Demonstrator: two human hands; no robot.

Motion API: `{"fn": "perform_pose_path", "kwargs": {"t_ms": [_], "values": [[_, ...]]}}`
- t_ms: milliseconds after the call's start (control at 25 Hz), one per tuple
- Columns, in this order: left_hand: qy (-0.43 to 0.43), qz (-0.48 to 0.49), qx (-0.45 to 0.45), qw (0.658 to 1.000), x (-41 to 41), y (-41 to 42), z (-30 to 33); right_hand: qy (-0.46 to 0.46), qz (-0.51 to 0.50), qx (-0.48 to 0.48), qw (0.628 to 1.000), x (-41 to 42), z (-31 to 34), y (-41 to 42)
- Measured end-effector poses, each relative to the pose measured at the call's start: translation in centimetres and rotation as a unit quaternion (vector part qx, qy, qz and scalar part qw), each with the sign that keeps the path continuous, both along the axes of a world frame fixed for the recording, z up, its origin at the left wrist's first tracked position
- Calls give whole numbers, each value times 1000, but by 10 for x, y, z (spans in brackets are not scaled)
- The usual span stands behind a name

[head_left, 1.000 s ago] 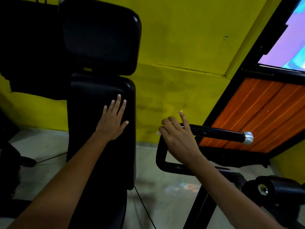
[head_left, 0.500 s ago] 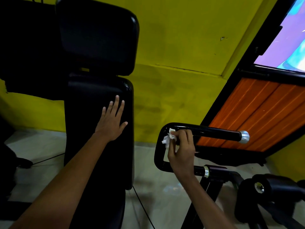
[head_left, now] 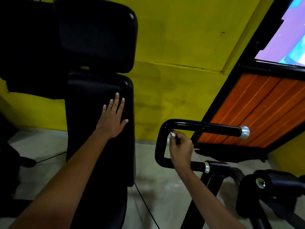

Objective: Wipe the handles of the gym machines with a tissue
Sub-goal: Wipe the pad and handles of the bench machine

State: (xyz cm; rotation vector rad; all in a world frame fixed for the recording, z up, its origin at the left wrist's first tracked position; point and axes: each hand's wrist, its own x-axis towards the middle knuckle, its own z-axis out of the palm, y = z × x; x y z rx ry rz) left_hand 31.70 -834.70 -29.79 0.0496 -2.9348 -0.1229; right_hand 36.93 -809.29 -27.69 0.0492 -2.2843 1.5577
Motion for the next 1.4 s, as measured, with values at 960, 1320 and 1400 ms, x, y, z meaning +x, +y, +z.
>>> {"fn": "perform_pose_path", "kwargs": {"t_ms": [960,1320,1400], "values": [[-56,-14,-28,998,22,5,15,-204,-42,-114,971,-8,35,3],[-17,44,296,954,95,35,87,103,84,243,961,-7,110,27],[-7,57,311,949,119,43,106,114,130,303,937,-8,125,31]]}}
